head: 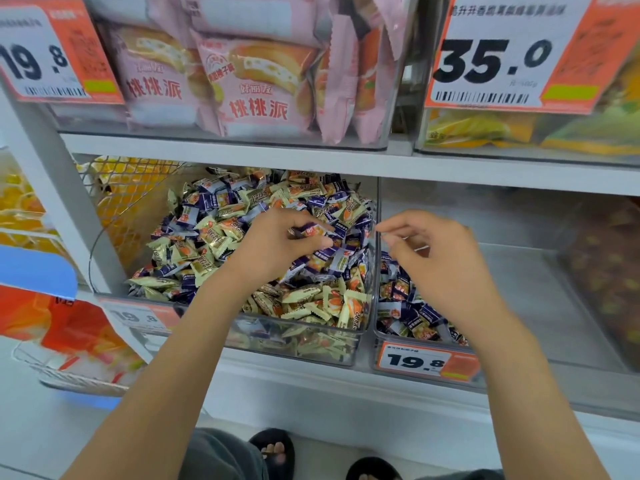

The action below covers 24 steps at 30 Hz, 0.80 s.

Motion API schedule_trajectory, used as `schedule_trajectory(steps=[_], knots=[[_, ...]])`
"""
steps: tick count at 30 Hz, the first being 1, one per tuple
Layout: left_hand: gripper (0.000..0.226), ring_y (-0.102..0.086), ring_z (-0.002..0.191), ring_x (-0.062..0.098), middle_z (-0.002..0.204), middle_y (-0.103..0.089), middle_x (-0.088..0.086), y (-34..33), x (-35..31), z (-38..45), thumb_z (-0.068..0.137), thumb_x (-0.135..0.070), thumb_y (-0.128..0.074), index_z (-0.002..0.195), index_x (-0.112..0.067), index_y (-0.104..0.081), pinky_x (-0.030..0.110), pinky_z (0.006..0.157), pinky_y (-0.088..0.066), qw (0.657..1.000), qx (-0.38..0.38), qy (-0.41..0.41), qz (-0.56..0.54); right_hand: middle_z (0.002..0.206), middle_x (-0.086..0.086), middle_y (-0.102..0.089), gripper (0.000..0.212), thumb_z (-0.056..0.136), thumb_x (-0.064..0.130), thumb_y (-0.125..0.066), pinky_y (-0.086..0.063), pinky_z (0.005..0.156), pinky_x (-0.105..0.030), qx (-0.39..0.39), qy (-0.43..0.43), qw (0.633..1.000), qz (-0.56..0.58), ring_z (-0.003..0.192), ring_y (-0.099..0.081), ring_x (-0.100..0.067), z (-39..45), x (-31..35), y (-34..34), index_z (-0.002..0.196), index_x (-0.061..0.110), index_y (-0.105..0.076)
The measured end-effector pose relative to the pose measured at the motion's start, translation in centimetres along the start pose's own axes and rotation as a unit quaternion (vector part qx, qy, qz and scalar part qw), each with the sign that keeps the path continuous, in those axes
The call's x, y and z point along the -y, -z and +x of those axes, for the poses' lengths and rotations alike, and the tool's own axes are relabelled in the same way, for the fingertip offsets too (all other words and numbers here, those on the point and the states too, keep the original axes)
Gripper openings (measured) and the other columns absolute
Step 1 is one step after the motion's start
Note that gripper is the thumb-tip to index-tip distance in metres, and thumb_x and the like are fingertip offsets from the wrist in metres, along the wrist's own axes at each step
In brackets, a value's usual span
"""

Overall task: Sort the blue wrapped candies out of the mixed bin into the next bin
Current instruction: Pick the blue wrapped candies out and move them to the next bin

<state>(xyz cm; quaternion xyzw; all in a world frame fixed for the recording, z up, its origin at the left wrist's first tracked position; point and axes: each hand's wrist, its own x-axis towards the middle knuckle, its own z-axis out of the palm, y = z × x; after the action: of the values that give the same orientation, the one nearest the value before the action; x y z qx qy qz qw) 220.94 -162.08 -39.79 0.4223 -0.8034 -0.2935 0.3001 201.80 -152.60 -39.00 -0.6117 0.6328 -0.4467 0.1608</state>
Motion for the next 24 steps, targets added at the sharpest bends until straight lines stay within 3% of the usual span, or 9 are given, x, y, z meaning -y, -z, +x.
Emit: schedule_trajectory(steps=[3, 7, 10, 13, 16, 20, 22, 24], knots=[[0.02, -0.059, 0.053, -0.008, 0.08, -0.07, -0.01, -0.2, -1.1, -0.3, 0.08, -0.023, -0.071, 0.1, -0.019, -0.073, 0.005, 0.058, -0.04, 0.999, -0.011, 0.011, -0.029, 0.093, 0.019, -0.064, 0.025, 0.086, 0.015, -0.065, -0.046, 0.065, -0.008, -0.009, 0.031, 0.999, 0.04, 0.076, -0.059, 0.002, -0.3, 1.1, -0.4, 0.099, 0.037, -0.064], [0.019, -0.059, 0.048, -0.002, 0.058, -0.063, -0.017, -0.8, -2.5, -0.4, 0.08, -0.019, -0.071, 0.099, -0.017, -0.072, 0.009, 0.055, -0.042, 0.995, -0.054, -0.004, -0.083, 0.116, 0.021, -0.053, 0.052, 0.08, 0.024, -0.073, -0.051, 0.07, -0.015, 0.07, 0.054, 0.994, 0.059, 0.085, -0.06, 0.002, -0.9, 2.3, -1.2, 0.122, 0.046, -0.05], [0.012, -0.062, 0.053, 0.003, 0.067, -0.07, -0.004, -1.4, -3.5, -0.6, 0.08, -0.019, -0.072, 0.092, -0.019, -0.072, 0.024, 0.064, -0.052, 0.99, -0.073, -0.014, -0.117, 0.124, 0.021, -0.045, 0.081, 0.067, 0.036, -0.081, -0.048, 0.072, -0.01, 0.091, 0.049, 0.993, 0.054, 0.091, -0.057, 0.006, -0.9, 2.5, -1.4, 0.134, 0.051, -0.036], [0.01, -0.066, 0.064, 0.022, 0.075, -0.072, 0.004, -2.3, -4.6, -0.6, 0.08, -0.016, -0.072, 0.084, -0.026, -0.071, 0.041, 0.067, -0.055, 0.986, -0.089, -0.019, -0.138, 0.125, 0.016, -0.046, 0.1, 0.057, 0.039, -0.086, -0.046, 0.068, -0.009, 0.086, 0.023, 0.994, 0.066, 0.089, -0.057, 0.006, -0.8, 2.4, -1.7, 0.139, 0.048, -0.03], [0.015, -0.064, 0.072, 0.033, 0.075, -0.071, 0.01, -3.1, -5.2, -0.5, 0.081, -0.013, -0.071, 0.08, -0.028, -0.07, 0.047, 0.068, -0.053, 0.985, -0.102, -0.019, -0.141, 0.118, 0.012, -0.049, 0.095, 0.056, 0.033, -0.088, -0.044, 0.066, -0.01, 0.06, 0.018, 0.996, 0.062, 0.084, -0.058, 0.003, -0.7, 2.2, -2.2, 0.137, 0.04, -0.037], [0.003, -0.06, 0.067, 0.039, 0.076, -0.066, 0.026, -4.0, -5.8, -0.4, 0.081, -0.019, -0.071, 0.081, -0.019, -0.067, 0.047, 0.062, -0.051, 0.983, -0.088, 0.006, -0.163, 0.108, 0.009, -0.053, 0.069, 0.066, 0.01, -0.081, -0.047, 0.067, -0.01, 0.004, 0.015, 0.996, 0.087, 0.082, -0.06, -0.001, -0.8, 1.9, -2.4, 0.124, 0.033, -0.053], [0.009, -0.058, 0.064, 0.038, 0.079, -0.062, 0.031, -4.4, -6.1, -0.4, 0.081, -0.024, -0.071, 0.084, -0.016, -0.067, 0.048, 0.058, -0.049, 0.982, -0.082, 0.008, -0.172, 0.107, 0.003, -0.059, 0.058, 0.069, 0.0, -0.072, -0.052, 0.07, -0.018, -0.04, 0.016, 0.994, 0.097, 0.079, -0.062, -0.008, -0.8, 1.7, -2.5, 0.114, 0.034, -0.06], [0.016, -0.062, 0.072, 0.041, 0.083, -0.063, 0.031, -4.5, -6.2, -0.4, 0.082, -0.024, -0.07, 0.09, -0.011, -0.067, 0.053, 0.064, -0.051, 0.978, -0.067, 0.02, -0.198, 0.104, -0.001, -0.062, 0.053, 0.07, -0.007, -0.063, -0.056, 0.068, -0.03, -0.073, 0.009, 0.99, 0.119, 0.074, -0.065, -0.014, -0.6, 1.5, -2.7, 0.105, 0.033, -0.065]])
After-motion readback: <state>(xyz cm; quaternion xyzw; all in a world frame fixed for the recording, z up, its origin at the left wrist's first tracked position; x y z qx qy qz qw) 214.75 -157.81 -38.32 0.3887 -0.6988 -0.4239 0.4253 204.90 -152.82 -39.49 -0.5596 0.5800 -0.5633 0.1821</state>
